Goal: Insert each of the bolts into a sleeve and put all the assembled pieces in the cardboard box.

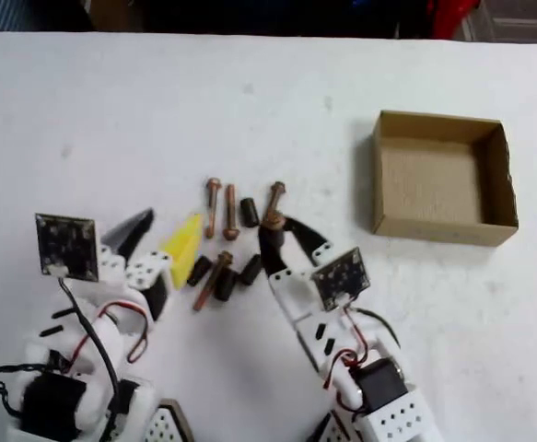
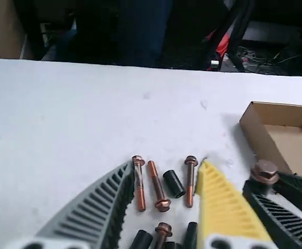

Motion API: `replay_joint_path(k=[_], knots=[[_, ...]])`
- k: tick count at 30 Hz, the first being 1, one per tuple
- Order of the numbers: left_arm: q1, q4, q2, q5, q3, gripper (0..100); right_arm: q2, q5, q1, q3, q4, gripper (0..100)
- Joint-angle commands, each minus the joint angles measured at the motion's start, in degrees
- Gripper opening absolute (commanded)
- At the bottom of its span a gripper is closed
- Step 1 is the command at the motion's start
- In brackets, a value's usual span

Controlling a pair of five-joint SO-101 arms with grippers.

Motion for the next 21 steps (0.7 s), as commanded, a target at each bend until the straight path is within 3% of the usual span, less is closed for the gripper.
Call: replay_joint_path(k=[1, 8, 13, 17, 21], knots=[[-4.18, 0.97, 0.13, 0.26, -3.16, 10, -0.66, 0.53, 2.15, 0.44, -0.13, 1.7], [-7.78, 3.6, -2.33, 0.09, -3.16, 7, -0.66, 0.88, 2.68, 0.44, -0.04, 1.7], [-7.43, 3.96, -10.68, -5.98, -0.7, 2, -0.66, 0.88, 2.68, 0.44, -0.04, 1.7], [-7.6, 5.1, -12.62, -6.51, 3.78, 2, -0.48, 0.88, 2.77, 0.44, 0.04, 1.7], [-7.6, 5.54, -12.62, -6.68, 8.53, 2, -0.75, 0.88, 6.9, 0.44, 1.45, 1.7]])
